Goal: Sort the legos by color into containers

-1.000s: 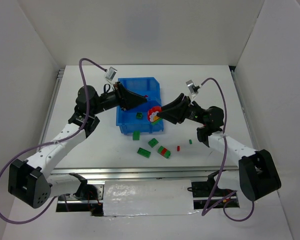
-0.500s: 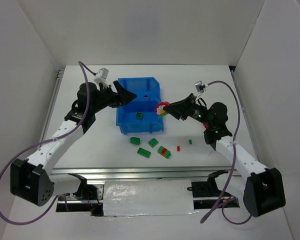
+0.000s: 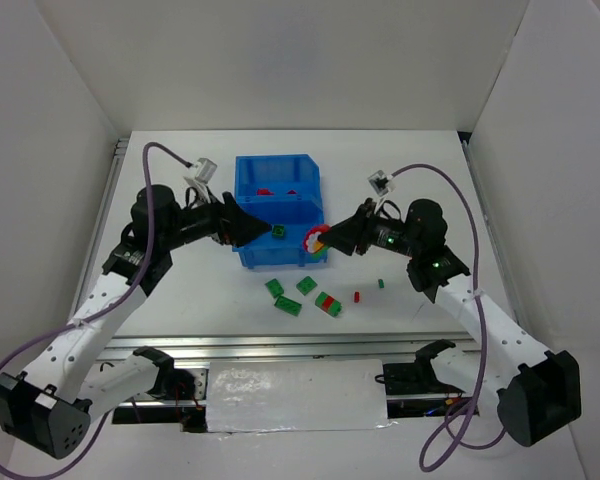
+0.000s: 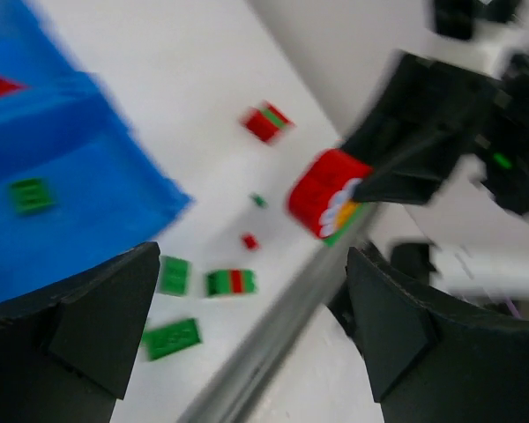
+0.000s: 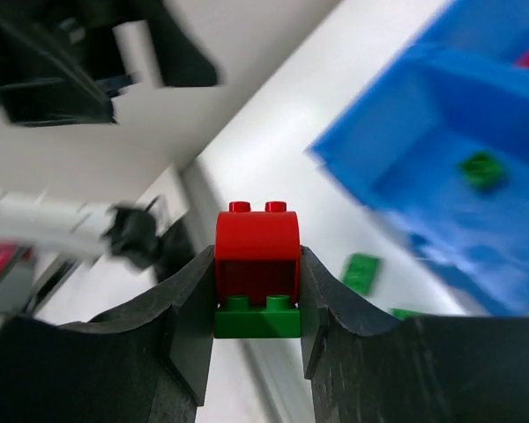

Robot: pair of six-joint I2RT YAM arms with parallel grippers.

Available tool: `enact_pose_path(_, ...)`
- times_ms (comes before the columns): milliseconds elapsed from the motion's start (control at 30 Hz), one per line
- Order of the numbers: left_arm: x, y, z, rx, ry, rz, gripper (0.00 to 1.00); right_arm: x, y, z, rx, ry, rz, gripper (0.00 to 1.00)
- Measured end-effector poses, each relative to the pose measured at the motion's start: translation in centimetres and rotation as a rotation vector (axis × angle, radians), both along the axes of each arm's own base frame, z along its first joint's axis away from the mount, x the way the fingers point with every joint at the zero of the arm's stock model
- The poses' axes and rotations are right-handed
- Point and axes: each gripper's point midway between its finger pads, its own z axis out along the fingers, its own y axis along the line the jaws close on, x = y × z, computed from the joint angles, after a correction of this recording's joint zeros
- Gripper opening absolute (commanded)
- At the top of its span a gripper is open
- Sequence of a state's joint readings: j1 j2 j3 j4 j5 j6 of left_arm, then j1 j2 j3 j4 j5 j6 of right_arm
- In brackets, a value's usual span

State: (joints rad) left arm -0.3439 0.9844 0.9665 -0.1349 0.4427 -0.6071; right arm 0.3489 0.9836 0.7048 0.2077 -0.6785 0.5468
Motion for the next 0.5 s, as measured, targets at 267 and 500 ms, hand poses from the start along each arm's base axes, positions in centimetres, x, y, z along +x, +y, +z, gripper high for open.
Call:
enact_pose_path(267,-8.7,-6.9,1.6,-0.129,-0.078,-0.569,0.98,-7.0,4.4,3.6,0.031,-0.11,0.36,0.0)
enact_pose_path(500,-11.0,-8.6,1.5,-0.133,-0.071,-0.696,0.86,-8.4,5.5,5.1,0.054,-0.156,0.43,0.0)
